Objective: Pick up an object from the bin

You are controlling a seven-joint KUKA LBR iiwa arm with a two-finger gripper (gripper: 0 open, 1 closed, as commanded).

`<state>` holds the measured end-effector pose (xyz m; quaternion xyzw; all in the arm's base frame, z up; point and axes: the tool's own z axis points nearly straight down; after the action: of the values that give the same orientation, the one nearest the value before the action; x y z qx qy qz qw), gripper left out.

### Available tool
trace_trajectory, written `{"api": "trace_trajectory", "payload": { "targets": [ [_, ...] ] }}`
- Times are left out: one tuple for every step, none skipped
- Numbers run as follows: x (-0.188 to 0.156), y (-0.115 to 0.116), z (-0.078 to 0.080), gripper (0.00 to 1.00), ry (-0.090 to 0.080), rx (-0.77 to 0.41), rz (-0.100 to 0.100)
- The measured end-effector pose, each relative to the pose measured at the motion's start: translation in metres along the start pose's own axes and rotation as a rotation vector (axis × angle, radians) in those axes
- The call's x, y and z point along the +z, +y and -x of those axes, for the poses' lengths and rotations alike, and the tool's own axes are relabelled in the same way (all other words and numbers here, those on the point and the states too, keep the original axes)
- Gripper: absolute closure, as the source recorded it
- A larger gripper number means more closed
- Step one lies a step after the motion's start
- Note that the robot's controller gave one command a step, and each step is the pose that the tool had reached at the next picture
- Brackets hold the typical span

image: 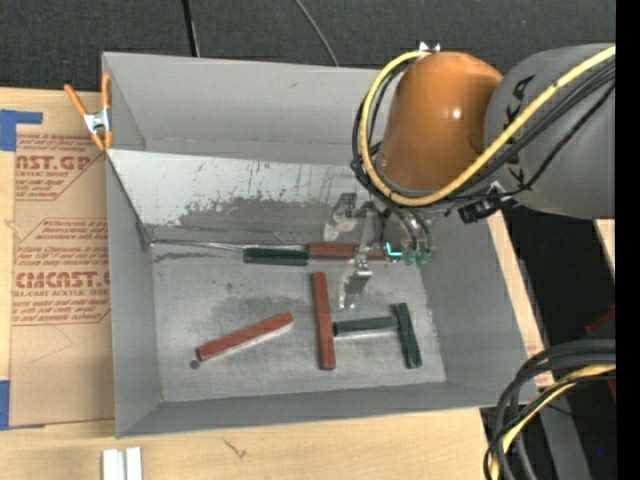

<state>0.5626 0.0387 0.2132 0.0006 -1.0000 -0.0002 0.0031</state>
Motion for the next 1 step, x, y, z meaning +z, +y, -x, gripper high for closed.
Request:
{"api": "trace_trajectory", "payload": {
  "targets": [
    [-0.0045,-0.0001,0.0016,0.00,-0.008,0.001,0.001]
  ]
}}
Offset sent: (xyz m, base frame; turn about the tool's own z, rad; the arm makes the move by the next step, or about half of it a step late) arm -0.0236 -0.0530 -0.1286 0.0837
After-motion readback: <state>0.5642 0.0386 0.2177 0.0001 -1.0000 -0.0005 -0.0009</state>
